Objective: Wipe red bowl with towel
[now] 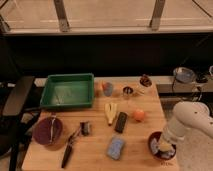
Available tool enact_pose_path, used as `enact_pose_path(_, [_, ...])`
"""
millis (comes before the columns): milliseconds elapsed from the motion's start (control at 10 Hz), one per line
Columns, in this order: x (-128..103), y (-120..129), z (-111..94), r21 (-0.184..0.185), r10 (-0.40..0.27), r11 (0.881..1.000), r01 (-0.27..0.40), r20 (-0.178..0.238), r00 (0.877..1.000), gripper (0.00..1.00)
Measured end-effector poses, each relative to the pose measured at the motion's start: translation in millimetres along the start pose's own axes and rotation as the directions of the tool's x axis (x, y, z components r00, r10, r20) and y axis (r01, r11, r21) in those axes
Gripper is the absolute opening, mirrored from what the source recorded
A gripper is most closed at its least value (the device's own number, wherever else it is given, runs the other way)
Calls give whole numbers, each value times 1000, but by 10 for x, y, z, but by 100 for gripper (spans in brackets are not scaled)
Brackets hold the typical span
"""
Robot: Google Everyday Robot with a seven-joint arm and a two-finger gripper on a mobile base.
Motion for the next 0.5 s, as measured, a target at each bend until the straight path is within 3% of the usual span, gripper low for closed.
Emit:
enact_pose_path(300, [249, -64, -126, 19, 53, 998, -53, -14, 999, 0])
enact_pose_path(500, [362, -242, -271, 42, 73, 997, -72, -38, 997, 0])
